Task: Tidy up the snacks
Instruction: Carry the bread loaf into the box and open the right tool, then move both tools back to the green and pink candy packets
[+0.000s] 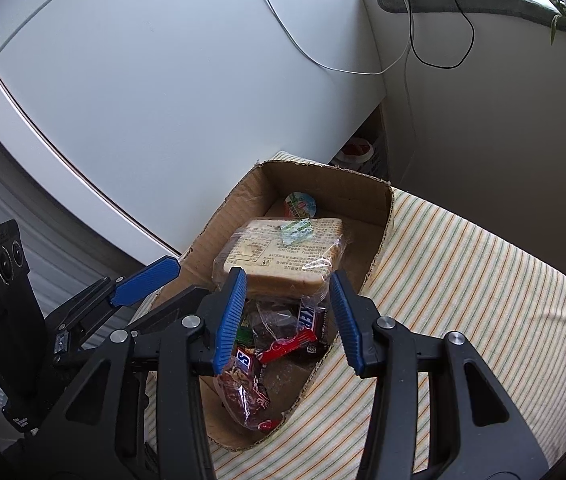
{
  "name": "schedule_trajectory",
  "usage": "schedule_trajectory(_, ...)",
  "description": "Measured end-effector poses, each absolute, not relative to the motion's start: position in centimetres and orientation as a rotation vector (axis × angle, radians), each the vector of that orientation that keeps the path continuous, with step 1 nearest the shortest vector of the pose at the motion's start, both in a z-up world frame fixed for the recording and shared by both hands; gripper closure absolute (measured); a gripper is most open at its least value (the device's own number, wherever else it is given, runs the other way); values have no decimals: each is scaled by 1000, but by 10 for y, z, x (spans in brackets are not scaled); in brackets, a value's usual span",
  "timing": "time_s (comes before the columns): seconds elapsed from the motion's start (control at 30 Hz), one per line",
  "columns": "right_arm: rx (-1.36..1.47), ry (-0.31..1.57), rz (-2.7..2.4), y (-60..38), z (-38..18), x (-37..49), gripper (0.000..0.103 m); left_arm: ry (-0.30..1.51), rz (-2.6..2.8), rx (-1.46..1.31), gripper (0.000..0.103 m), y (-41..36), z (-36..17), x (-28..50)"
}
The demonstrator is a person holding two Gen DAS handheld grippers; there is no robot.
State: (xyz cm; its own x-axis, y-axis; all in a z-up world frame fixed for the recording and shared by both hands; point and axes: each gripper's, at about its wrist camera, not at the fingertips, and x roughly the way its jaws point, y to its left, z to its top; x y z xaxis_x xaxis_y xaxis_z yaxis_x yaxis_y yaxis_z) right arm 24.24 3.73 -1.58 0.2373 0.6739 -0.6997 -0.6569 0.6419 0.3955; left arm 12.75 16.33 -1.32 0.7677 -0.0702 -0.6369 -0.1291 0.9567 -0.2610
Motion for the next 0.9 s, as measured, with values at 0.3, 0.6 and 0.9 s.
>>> schedule_trajectory(0.3, -15, 903, 851, 4, -3, 231, 39, 692, 26, -286, 49, 147, -7, 120)
schedule_trajectory(0.6, -91, 821, 760, -48, 4, 220, 21, 692, -17, -278, 49, 123, -3, 111)
schedule_trajectory(0.9, -119, 804, 672, -122, -10, 224, 21, 704, -110, -242, 49, 74, -2, 107)
